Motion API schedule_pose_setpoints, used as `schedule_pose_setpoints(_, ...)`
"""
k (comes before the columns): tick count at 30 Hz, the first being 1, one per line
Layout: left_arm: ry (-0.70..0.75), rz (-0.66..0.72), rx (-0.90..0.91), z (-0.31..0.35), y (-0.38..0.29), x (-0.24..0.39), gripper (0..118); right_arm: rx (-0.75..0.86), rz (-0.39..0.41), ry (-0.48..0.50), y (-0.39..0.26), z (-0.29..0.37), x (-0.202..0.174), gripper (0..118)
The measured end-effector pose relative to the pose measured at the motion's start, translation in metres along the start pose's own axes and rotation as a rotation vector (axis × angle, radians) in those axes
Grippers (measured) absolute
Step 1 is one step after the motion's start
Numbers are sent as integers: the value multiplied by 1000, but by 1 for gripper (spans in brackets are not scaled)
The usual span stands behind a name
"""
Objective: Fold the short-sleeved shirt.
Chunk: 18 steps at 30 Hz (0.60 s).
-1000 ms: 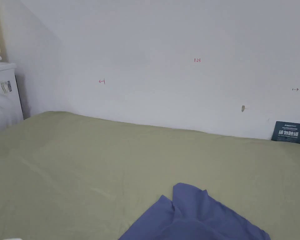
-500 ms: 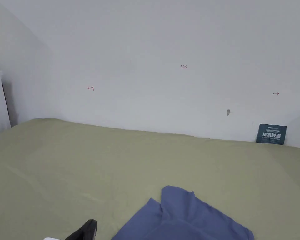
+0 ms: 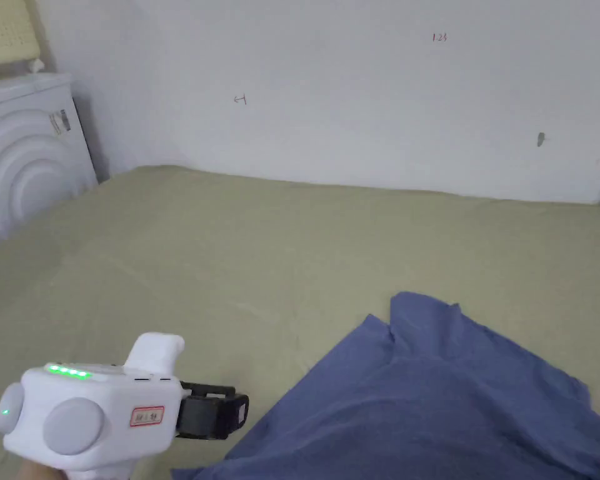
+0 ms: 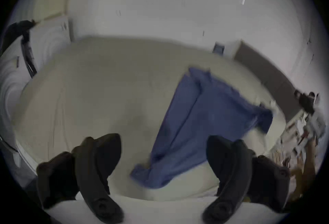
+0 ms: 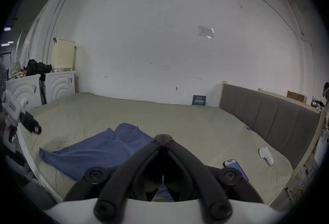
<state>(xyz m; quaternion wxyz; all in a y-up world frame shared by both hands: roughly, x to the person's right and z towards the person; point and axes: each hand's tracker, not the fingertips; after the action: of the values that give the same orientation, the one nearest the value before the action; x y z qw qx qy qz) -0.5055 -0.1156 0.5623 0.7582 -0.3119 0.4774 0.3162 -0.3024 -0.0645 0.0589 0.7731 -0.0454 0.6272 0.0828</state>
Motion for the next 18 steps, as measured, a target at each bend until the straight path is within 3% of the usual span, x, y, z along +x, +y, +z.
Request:
schedule_pose_setpoints(4, 62, -140, -143, -32, -18, 11, 104, -42, -27, 4, -14, -8, 6, 0)
schedule_pose_setpoints(9, 9, -33, -240, -63, -40, 12, 96, -99, -8, 13, -24, -19, 7, 0)
schedule_pose_setpoints(10, 4, -16, -248, -66, -43, 11, 68, -107, -15, 19, -25, -22, 8, 0)
schedule_pose_setpoints(11, 15, -18, -229, -63, -48, 18, 17, -112, -23, 20, -25, -26, 8, 0)
schedule_pose_setpoints(12, 1, -24, -161, -60, -54, 22, 6, -120, -30, 28, -24, -29, 8, 0)
schedule_pose_setpoints(14, 3, -19, -167, -59, -57, 28, 6, -142, -27, 54, -20, -44, 9, 0)
schedule_pose_setpoints(18, -25, -18, -147, -57, -61, 31, 5, -214, -1, 224, 16, -117, 10, 0)
